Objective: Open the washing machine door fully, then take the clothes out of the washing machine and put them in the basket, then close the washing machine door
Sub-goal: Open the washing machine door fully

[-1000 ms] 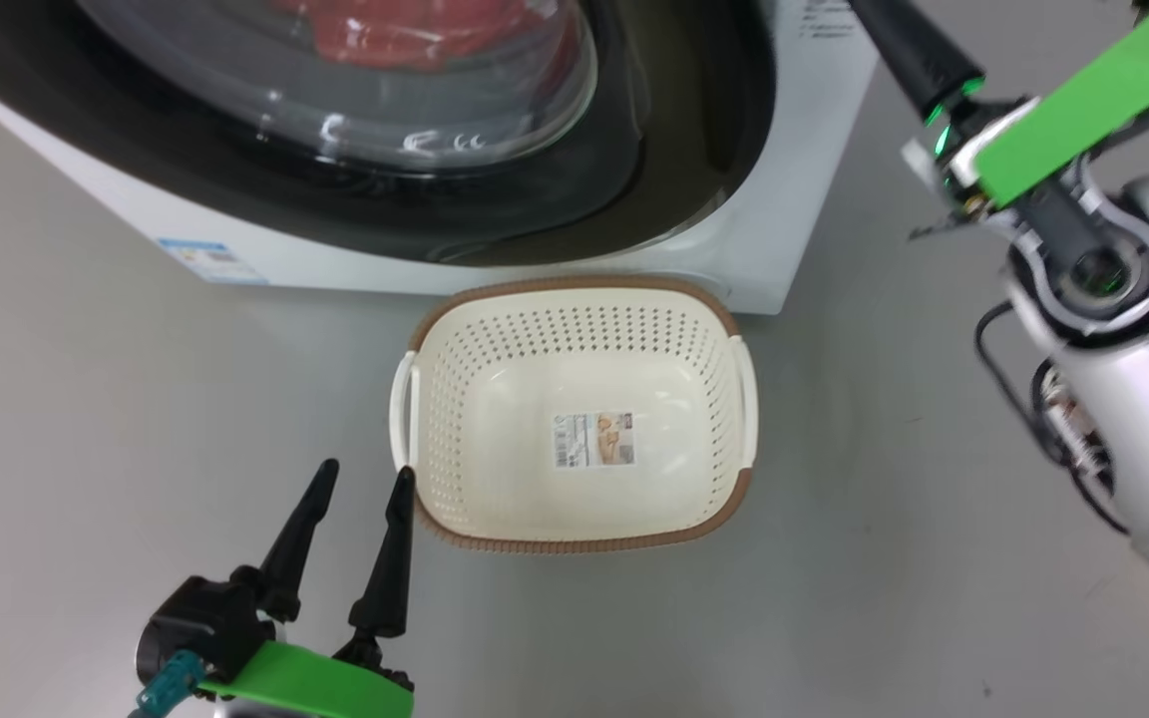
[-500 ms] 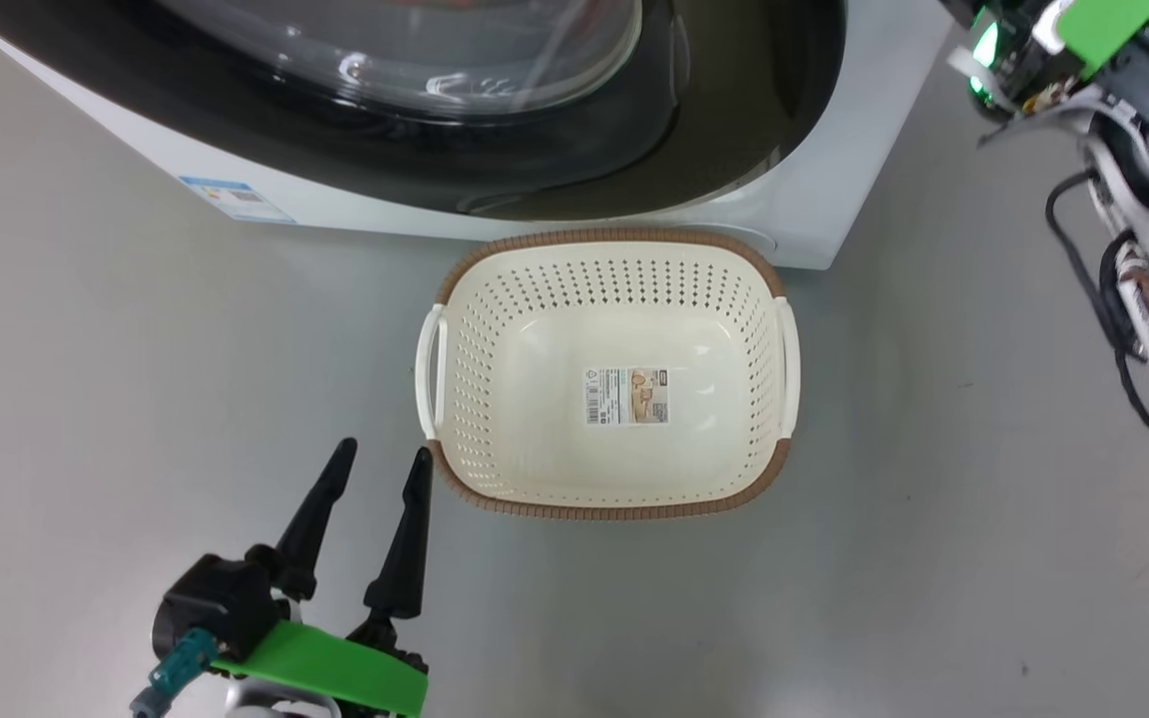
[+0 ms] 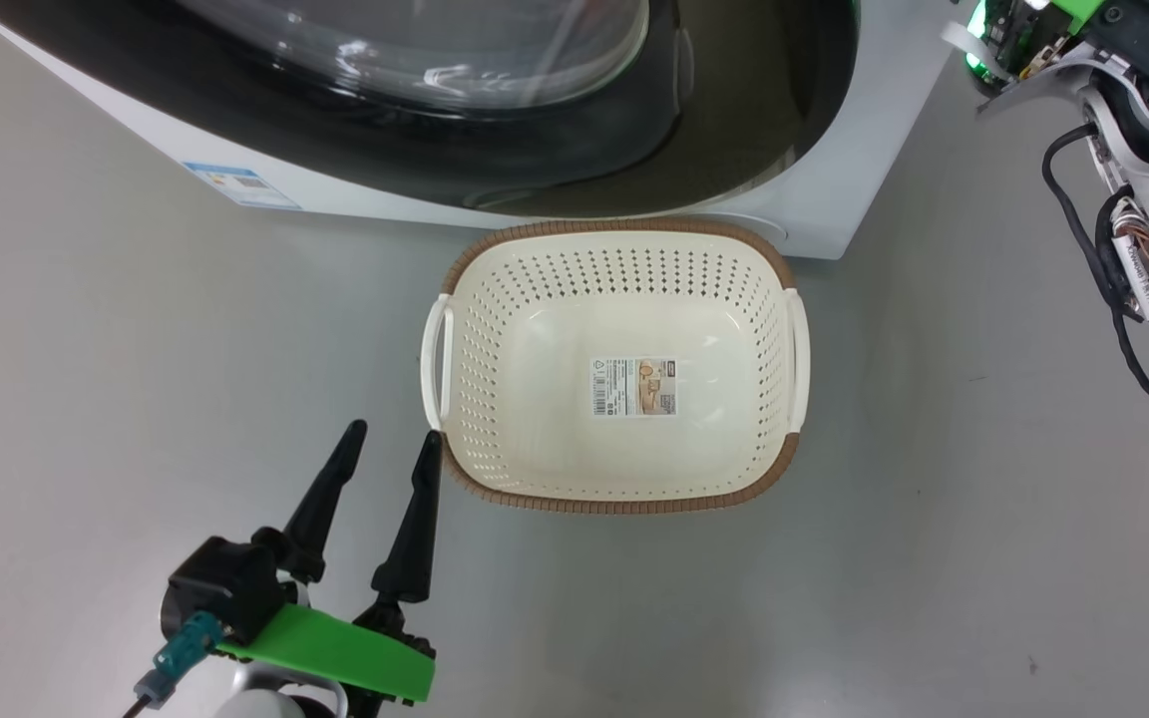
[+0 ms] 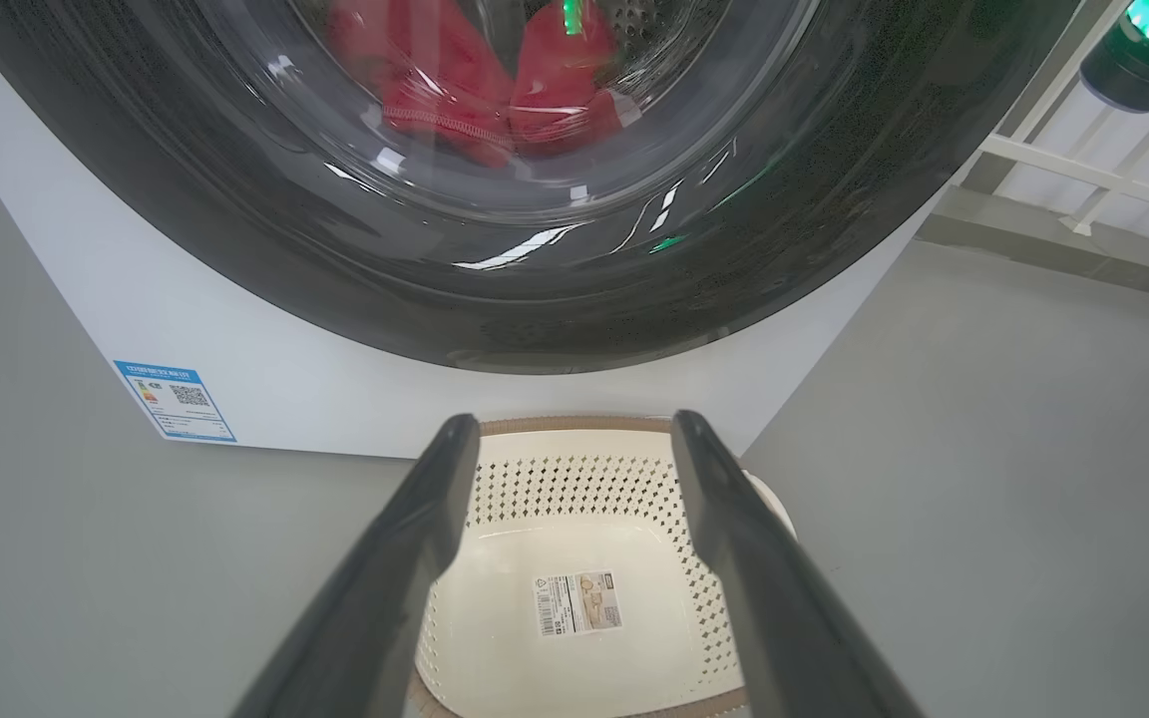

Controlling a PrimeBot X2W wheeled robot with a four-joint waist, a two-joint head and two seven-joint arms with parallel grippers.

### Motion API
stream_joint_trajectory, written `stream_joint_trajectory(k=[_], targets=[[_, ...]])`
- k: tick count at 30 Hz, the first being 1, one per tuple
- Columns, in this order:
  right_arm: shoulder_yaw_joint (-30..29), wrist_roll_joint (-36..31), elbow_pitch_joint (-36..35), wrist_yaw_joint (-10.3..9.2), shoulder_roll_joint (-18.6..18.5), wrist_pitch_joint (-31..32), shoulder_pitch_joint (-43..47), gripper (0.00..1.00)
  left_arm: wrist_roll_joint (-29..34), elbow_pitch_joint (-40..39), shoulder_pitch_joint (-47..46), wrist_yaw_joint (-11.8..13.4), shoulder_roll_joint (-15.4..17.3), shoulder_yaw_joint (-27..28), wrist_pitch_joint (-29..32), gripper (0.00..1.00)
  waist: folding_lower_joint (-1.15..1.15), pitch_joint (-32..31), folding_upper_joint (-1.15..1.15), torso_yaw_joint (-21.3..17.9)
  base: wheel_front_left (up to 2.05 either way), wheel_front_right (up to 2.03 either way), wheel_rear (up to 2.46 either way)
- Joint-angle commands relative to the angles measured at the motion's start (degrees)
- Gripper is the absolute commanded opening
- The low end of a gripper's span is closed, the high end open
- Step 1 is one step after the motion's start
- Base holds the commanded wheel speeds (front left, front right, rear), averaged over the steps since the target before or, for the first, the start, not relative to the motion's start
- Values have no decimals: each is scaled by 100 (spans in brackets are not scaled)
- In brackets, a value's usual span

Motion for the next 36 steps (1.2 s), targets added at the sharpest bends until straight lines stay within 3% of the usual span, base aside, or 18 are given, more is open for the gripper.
stream_joint_trajectory(k=[1,16,36], targets=[[43,-58,-148,5,190,94,64,0,-9,-85,3,-31,123,197,-70,100,0,-72,0,-1,0,0,0],[134,-116,-259,5,350,423,1036,0,144,-37,371,-31,77,301,-70,100,0,-859,0,-119,0,0,0],[244,-360,-1034,5,679,883,2456,0,387,-68,1049,-31,19,606,-70,100,0,-1858,0,-170,0,0,0]])
